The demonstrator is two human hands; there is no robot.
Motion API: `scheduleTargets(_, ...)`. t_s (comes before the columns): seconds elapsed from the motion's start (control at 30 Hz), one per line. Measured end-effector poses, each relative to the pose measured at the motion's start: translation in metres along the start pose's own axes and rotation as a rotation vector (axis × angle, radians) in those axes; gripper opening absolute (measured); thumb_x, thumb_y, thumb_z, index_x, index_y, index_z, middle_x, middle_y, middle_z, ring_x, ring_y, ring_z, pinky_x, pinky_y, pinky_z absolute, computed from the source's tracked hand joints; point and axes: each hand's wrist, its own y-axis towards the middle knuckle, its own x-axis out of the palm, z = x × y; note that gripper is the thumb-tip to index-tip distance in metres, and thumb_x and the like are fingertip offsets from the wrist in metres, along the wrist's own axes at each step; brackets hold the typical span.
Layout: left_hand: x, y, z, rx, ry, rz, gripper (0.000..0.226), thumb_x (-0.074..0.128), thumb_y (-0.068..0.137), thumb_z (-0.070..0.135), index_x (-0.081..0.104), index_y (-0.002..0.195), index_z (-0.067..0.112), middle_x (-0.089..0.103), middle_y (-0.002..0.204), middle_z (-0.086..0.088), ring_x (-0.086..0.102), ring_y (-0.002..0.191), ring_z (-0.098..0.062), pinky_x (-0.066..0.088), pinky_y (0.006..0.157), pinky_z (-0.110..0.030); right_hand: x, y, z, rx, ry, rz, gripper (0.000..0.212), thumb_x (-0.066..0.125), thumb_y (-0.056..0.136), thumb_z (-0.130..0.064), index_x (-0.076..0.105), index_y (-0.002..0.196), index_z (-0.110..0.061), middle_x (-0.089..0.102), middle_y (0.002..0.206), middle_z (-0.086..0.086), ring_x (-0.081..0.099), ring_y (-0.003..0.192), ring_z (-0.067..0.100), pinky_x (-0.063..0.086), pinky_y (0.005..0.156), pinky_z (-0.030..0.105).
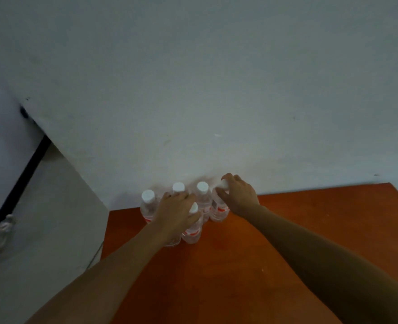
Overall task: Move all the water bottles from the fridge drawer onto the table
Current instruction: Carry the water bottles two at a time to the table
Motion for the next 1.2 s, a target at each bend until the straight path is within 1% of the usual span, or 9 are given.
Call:
scheduleTargets(0.23, -0.018, -0.004, 0.013, 0.054, 0.033, 0.050, 0.038, 0.043, 0.094, 0.045, 0.050, 0.122, 0.021, 0.055, 0.121, 0.000, 0.050, 0.108, -0.020, 0.037, 0.095, -0.037, -0.018, -0.029, 0.010, 0.079, 0.048, -0.088, 0.055, 0.061, 0.088, -0.040, 0.037, 0.134, -0.021, 0.062, 0.117, 0.007, 0.062, 0.096, 0.023, 0.049, 0.075, 0.032)
scheduleTargets(0.37, -0.043, -0.007, 0.045, 0.147, 0.102, 0.131, 0.029, 0.045, 0.094, 0.034, 0.057, 0.113, 0.015, 0.061, 0.113, -0.004, 0.055, 0.101, -0.023, 0.041, 0.089, -0.038, -0.046, -0.068, 0.025, 0.115, 0.021, -0.055, 0.050, 0.056, 0.091, -0.034, 0.038, 0.136, -0.022, 0.064, 0.111, 0.004, 0.062, 0.088, 0.020, 0.053, 0.076, 0.035)
scheduleTargets(0.53, -0.062, -0.015, 0.120, 0.246, 0.067, 0.143, 0.021, 0.049, 0.092, 0.031, 0.060, 0.100, 0.016, 0.065, 0.100, -0.003, 0.059, 0.088, -0.022, 0.046, 0.074, -0.034, -0.100, -0.143, 0.069, 0.109, -0.057, 0.012, 0.039, 0.052, 0.095, -0.037, 0.049, 0.130, -0.018, 0.061, 0.115, 0.005, 0.059, 0.095, 0.025, 0.048, 0.075, 0.035)
scheduleTargets(0.6, -0.065, -0.018, 0.164, 0.286, 0.047, 0.117, 0.021, 0.047, 0.093, 0.033, 0.059, 0.097, 0.017, 0.066, 0.096, -0.003, 0.060, 0.083, -0.022, 0.049, 0.068, -0.034, -0.124, -0.185, 0.097, 0.149, -0.079, 0.054, 0.040, 0.051, 0.096, -0.036, 0.050, 0.130, -0.017, 0.060, 0.118, 0.006, 0.059, 0.097, 0.027, 0.046, 0.075, 0.037)
scheduleTargets(0.7, -0.059, -0.029, 0.251, 0.421, 0.055, 0.085, 0.022, 0.046, 0.092, 0.036, 0.057, 0.100, 0.019, 0.065, 0.098, -0.003, 0.063, 0.087, -0.026, 0.049, 0.069, -0.036, -0.164, -0.269, 0.147, 0.265, -0.103, 0.146, 0.037, 0.052, 0.094, -0.038, 0.052, 0.127, -0.020, 0.062, 0.114, 0.004, 0.060, 0.092, 0.024, 0.051, 0.075, 0.038)
scheduleTargets(0.8, -0.046, -0.045, 0.333, 0.520, 0.043, 0.094, 0.020, 0.046, 0.091, 0.039, 0.055, 0.098, 0.022, 0.065, 0.096, -0.001, 0.064, 0.087, -0.025, 0.051, 0.068, -0.035, -0.198, -0.353, 0.191, 0.376, -0.132, 0.204, 0.036, 0.054, 0.092, -0.039, 0.054, 0.124, -0.023, 0.064, 0.108, 0.000, 0.060, 0.088, 0.018, 0.050, 0.070, 0.031)
scheduleTargets(0.97, -0.014, -0.097, 0.513, 0.805, -0.046, 0.019, 0.015, 0.048, 0.092, 0.038, 0.054, 0.092, 0.025, 0.063, 0.085, 0.003, 0.060, 0.072, -0.016, 0.042, 0.058, -0.028, -0.256, -0.543, 0.266, 0.681, -0.172, 0.326, 0.033, 0.058, 0.088, -0.040, 0.057, 0.117, -0.024, 0.066, 0.099, -0.002, 0.059, 0.079, 0.013, 0.051, 0.067, 0.027)
scheduleTargets(1.07, 0.000, -0.127, 0.613, 0.941, -0.102, -0.013, 0.010, 0.053, 0.090, 0.037, 0.051, 0.085, 0.029, 0.054, 0.072, 0.011, 0.050, 0.058, -0.004, 0.035, 0.051, -0.019, -0.289, -0.646, 0.300, 0.841, -0.212, 0.392, 0.034, 0.057, 0.089, -0.041, 0.057, 0.119, -0.026, 0.068, 0.101, -0.002, 0.062, 0.085, 0.017, 0.043, 0.066, 0.028)
scheduleTargets(1.2, 0.013, -0.160, 0.735, 1.121, -0.133, -0.056, 0.012, 0.052, 0.090, 0.038, 0.052, 0.087, 0.027, 0.056, 0.075, 0.008, 0.055, 0.064, -0.012, 0.051, 0.059, -0.029, -0.325, -0.766, 0.341, 1.031, -0.209, 0.471, 0.036, 0.056, 0.088, -0.042, 0.057, 0.121, -0.026, 0.069, 0.097, 0.000, 0.062, 0.087, 0.021, 0.049, 0.075, 0.033)
